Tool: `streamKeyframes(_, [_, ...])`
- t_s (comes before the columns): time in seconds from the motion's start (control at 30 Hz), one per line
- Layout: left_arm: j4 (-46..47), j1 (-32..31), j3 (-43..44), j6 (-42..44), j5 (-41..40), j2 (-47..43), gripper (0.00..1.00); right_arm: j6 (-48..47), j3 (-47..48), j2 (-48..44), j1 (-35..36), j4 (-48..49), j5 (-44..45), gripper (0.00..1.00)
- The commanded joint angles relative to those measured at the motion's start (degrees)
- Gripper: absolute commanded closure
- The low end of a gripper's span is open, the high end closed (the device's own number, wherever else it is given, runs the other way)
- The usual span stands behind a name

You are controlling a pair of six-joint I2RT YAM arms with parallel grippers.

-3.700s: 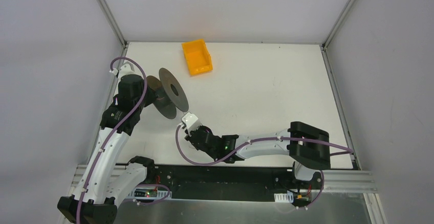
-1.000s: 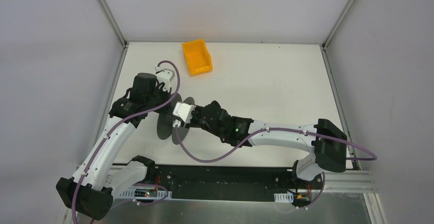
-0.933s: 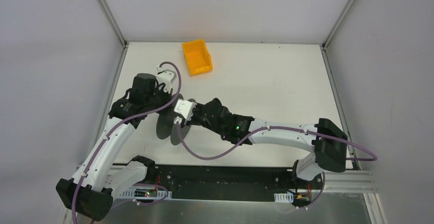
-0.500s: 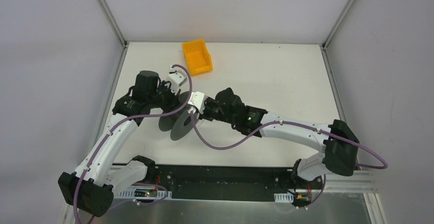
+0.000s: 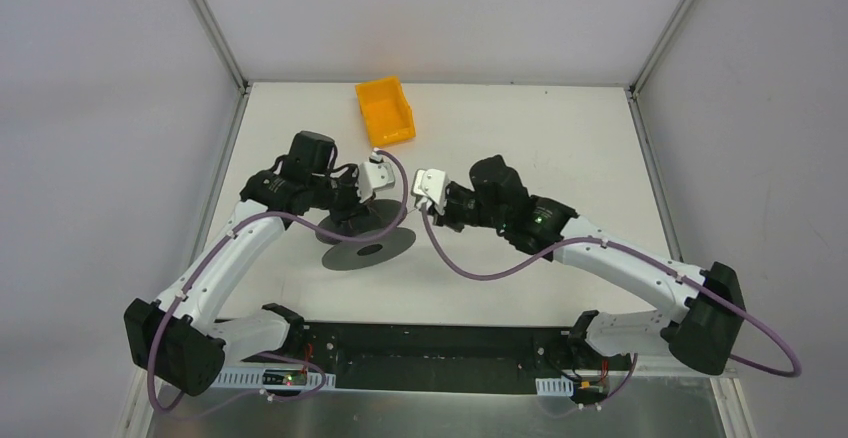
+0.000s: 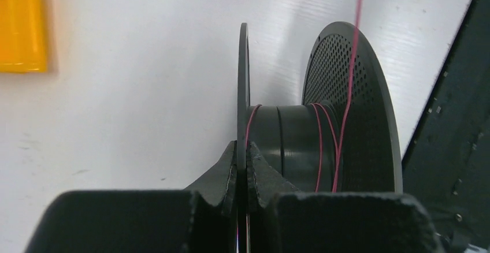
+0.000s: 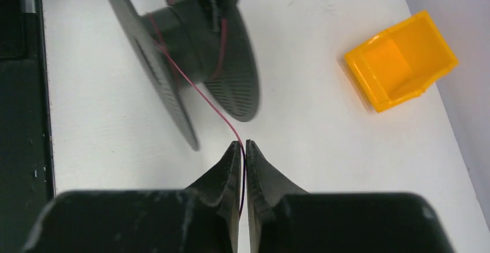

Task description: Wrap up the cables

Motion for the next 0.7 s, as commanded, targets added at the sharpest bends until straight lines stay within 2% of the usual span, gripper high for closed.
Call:
streamKeyframes(0.0, [-5.9, 0.3, 2.1, 6.0, 5.4, 0.7, 1.00, -0.7, -1.3, -5.2, -1.8, -3.4, -1.3, 0.92])
streamKeyframes(0.07, [-5.9, 0.2, 2.5, 6.0, 6.3, 1.0, 1.00, -0.1, -2.5, -6.1, -2.1, -3.2, -2.8, 1.00])
streamKeyframes(0.3, [-5.9, 0.5, 2.7, 4.5, 10.4, 0.0, 1.00, 5.2, -7.1, -6.0, -2.4, 3.7, -5.2, 1.00])
streamKeyframes(0.47, [-5.8, 3.5, 2.3, 3.9, 21.6, -1.4, 1.00, 9.8, -15.3, -5.7, -2.4, 18.3, -3.7, 1.00])
streamKeyframes(0.67, [-2.8, 5.5, 1.6, 1.2, 26.7, -3.1, 1.00, 20.8, -22.9, -4.8, -2.4, 39.3, -5.2, 1.00])
